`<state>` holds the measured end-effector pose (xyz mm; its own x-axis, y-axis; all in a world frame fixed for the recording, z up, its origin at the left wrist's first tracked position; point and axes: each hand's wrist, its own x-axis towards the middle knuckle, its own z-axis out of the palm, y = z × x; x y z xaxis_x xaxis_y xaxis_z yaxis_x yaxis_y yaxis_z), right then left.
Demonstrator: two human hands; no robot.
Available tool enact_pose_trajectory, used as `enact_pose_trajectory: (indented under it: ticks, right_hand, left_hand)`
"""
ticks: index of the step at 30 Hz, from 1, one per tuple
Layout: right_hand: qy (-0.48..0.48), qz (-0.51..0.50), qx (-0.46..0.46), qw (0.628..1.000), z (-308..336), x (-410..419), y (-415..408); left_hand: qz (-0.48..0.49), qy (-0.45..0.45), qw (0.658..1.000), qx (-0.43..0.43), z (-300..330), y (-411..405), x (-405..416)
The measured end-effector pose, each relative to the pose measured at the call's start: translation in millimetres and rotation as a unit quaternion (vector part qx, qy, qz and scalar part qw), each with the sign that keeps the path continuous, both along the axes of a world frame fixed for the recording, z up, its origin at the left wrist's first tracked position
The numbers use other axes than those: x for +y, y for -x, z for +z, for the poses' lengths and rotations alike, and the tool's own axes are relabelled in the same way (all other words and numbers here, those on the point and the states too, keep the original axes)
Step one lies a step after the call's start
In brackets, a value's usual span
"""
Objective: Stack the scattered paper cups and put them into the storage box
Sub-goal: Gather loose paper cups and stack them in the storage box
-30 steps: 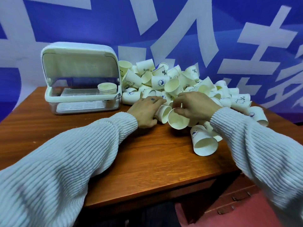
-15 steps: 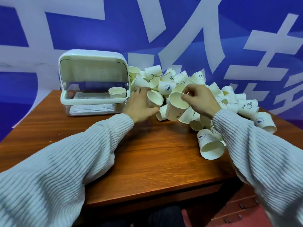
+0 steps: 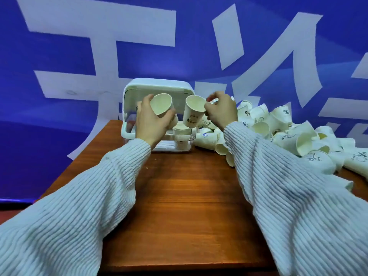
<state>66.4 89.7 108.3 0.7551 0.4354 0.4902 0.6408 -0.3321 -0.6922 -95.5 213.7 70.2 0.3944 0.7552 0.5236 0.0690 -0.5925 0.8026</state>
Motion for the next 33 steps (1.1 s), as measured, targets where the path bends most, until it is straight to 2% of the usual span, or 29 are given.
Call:
enact_pose_trajectory:
  ticks: [4,12,15,21,28,30,33]
  right_hand:
    - [0.026,-0.017,0.006,1.0,-8,36,-2]
    - [-0.001,-0.038,0.023,0.999,-8,59,-13]
    - [0.031,-0.037,0.011,0.999,-14,61,-12]
    - [0.159,-0.022,-0.006,0.987,-51,68,-7]
    - [0.153,-0.003,0.013,0.988,-59,56,-11]
    - [0.127,-0.008,0.014,0.992,-63,44,-10]
    - [0.12,-0.016,0.0,0.993,-69,23,-11]
  left_hand:
    - [0.012,0.007,1.0,0.001,-5,7,18]
    - [0.004,0.007,1.0,0.007,-17,4,33]
    - [0.0,0.02,1.0,-0.002,-21,-2,36]
    - [-0.008,0.032,0.999,-0.012,-17,-20,31]
    - [-0.034,0.006,0.998,-0.051,-8,-55,23]
    - [-0.022,-0.064,0.998,-0.006,-14,-64,26]
    - [0.029,-0.199,0.961,0.189,-33,-76,34]
